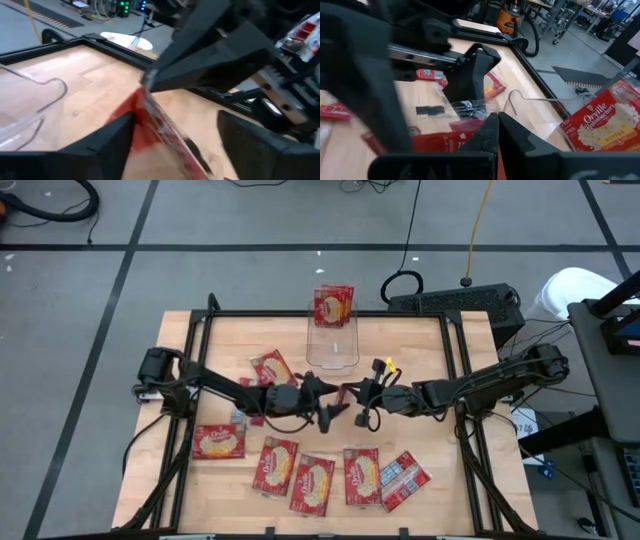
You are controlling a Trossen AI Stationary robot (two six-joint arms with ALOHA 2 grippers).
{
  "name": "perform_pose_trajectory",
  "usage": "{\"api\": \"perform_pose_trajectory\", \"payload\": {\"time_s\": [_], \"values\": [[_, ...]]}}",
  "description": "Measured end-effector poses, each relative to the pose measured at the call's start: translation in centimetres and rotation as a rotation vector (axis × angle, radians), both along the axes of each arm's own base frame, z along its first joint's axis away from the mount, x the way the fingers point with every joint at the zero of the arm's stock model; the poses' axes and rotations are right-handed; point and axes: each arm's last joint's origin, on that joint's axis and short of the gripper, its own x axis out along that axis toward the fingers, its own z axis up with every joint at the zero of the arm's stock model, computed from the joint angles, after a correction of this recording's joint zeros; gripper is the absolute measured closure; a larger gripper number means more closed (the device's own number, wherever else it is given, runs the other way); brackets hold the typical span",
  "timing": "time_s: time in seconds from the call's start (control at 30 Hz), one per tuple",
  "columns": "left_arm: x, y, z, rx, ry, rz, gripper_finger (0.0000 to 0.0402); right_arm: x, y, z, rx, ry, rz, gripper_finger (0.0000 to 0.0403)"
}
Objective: Sort popcorn bags into baskets
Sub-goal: Put the red popcorn pack into the transparent bin
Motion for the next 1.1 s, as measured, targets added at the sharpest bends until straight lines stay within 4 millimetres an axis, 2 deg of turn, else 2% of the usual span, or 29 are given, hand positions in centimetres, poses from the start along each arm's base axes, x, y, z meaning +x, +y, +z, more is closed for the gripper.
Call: {"api": "perform_pose_trajectory", "payload": {"time_s": [0.1,0.23,0.27,0.3,0.43,0.67,0.77,0.9,1.0,1.1], "values": [[0.0,0.5,-0.5,0.005,0.053,0.002,0.0201,0.0,0.0,0.0,0.001,0.001,0.005,0.0403],[0.0,1.2,-0.8,-0.002,0.092,-0.054,0.0343,-0.1,0.1,0.1,0.005,0.004,0.011,0.0403],[0.0,1.2,-0.9,-0.003,0.095,-0.063,0.0370,-0.1,0.1,0.1,0.009,0.002,0.014,0.0403],[0.0,1.2,-0.9,-0.003,0.096,-0.070,0.0380,-0.2,0.2,0.2,0.016,-0.003,0.015,0.0401],[-0.5,1.1,0.3,0.050,0.100,-0.119,0.0372,-1.2,0.8,1.2,0.103,-0.054,0.002,0.0372],[-3.3,1.4,5.9,0.220,0.078,-0.124,0.0389,-4.1,2.0,3.2,0.249,-0.146,0.025,0.0279],[-5.3,1.6,8.7,0.295,0.052,-0.117,0.0388,-5.1,2.3,2.4,0.281,-0.202,0.051,0.0251],[-8.3,2.0,11.7,0.352,0.024,-0.072,0.0379,-6.0,2.1,1.0,0.328,-0.370,0.083,0.0231],[-10.4,1.9,12.8,0.379,-0.080,-0.052,0.0382,-6.3,1.6,-0.1,0.332,-0.427,0.076,0.0225],[-12.1,1.9,12.2,0.386,-0.240,-0.030,0.0387,-5.9,1.1,-0.8,0.315,-0.409,0.051,0.0225]]}}
